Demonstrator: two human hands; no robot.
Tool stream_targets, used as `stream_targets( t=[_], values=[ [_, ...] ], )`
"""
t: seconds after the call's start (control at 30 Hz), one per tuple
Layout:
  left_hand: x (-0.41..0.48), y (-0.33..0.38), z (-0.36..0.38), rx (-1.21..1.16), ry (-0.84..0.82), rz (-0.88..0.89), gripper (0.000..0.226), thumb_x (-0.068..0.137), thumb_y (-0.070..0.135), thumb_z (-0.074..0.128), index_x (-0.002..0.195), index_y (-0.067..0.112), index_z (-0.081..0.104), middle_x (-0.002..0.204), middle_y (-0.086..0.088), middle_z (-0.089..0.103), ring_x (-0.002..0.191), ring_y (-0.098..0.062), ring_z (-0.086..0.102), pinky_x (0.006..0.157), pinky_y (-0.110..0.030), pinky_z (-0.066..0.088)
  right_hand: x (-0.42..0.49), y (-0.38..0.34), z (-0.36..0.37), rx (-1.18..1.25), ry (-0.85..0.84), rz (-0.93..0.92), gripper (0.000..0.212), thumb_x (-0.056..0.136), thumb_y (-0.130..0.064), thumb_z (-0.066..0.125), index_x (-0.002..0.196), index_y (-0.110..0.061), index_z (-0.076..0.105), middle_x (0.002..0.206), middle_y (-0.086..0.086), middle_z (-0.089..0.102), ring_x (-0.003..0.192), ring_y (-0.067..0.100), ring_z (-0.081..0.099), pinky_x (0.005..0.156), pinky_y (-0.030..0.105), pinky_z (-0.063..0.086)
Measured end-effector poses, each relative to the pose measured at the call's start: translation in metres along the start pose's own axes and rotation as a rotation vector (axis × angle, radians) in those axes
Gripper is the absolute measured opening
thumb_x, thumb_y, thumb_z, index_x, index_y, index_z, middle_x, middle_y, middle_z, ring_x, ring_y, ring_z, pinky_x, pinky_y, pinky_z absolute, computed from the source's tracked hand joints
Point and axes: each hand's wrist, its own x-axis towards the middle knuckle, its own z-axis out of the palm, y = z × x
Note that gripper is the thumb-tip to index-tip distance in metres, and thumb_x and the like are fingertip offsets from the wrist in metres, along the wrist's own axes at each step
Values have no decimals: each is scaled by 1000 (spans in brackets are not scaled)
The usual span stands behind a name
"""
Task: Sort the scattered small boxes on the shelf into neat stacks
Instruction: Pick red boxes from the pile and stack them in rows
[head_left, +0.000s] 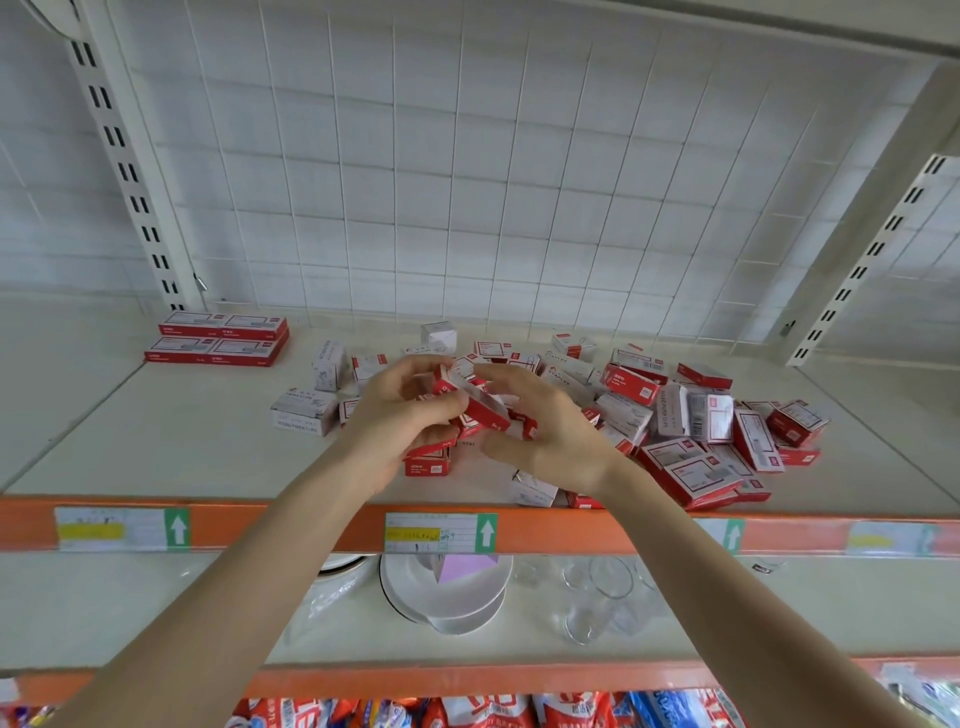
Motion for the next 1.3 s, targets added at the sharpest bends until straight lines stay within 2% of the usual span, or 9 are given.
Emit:
stream_targets(
  t=[0.13, 0.23, 0.37, 0.47, 0.6, 0.77, 1.1, 1.23, 1.3],
  values=[
    [-5, -4, 1, 185, 11, 209, 46, 71, -14, 67, 94, 25, 58, 91, 0, 63, 73, -4, 66, 70, -20, 55, 4, -3, 2, -15, 102, 12, 47, 79, -9, 69, 123, -6, 54, 107, -3, 59, 99, 2, 49, 81, 1, 37],
    [-6, -4, -2, 338, -29, 311, 54, 69, -8, 73, 99, 34, 56, 101, 5, 63, 98, -11, 63, 85, -22, 50, 7, -3, 2, -131, 131, -35, 47, 77, -9, 71, 122, -4, 56, 115, 7, 62, 99, 5, 50, 79, -1, 33],
    [-15, -2, 0, 947, 59, 448, 56, 76, 16, 73, 126, 25, 50, 111, 17, 55, 102, -6, 53, 78, 6, 27, 5, 3, 6, -250, 109, 1, 51, 78, -8, 67, 127, -4, 51, 121, 12, 56, 114, 23, 50, 85, 10, 29],
    [-17, -12, -5, 1291, 97, 416, 63, 83, 31, 65, 138, 22, 37, 133, 1, 47, 119, -15, 47, 88, -16, 33, 1, 7, 9, -258, 110, 44, 46, 80, -5, 64, 124, -3, 53, 117, 13, 56, 111, 25, 49, 81, 9, 27],
    [-7, -29, -18, 1651, 95, 184, 59, 88, 43, 52, 138, 18, 33, 137, -3, 42, 128, -24, 39, 105, -41, 31, -2, 8, 9, -246, 102, 101, 46, 82, -6, 63, 126, -5, 51, 117, 12, 55, 111, 22, 49, 75, 0, 27],
    [-2, -29, -21, 1588, 88, 164, 52, 91, 39, 51, 135, 15, 37, 127, -4, 52, 119, -24, 48, 90, -36, 45, 1, 5, 12, -247, 93, 150, 44, 82, -5, 62, 125, -5, 52, 118, 11, 54, 111, 21, 49, 77, 3, 26],
    [-9, -10, -55, 1432, 53, 76, 41, 85, 24, 60, 123, 17, 47, 121, 0, 54, 109, -19, 53, 82, -30, 45, 35, -12, 43, -225, 77, 179, 49, 81, 0, 59, 129, -7, 49, 123, 8, 49, 119, 23, 43, 100, 26, 38],
    [-9, 4, -90, 1370, 76, 120, 51, 83, 22, 62, 130, 17, 45, 125, -2, 47, 110, -21, 52, 87, -30, 46, 60, -26, 66, -259, 69, 159, 49, 81, -1, 59, 128, -7, 49, 126, 9, 48, 120, 23, 42, 90, 11, 27],
    [-8, 10, -111, 1365, 86, 132, 53, 83, 23, 64, 131, 16, 45, 124, -4, 47, 111, -21, 50, 87, -29, 44, 73, -35, 80, -250, 49, 162, 49, 81, -2, 60, 129, -7, 49, 124, 11, 48, 119, 25, 42, 95, 17, 29]
  ],
)
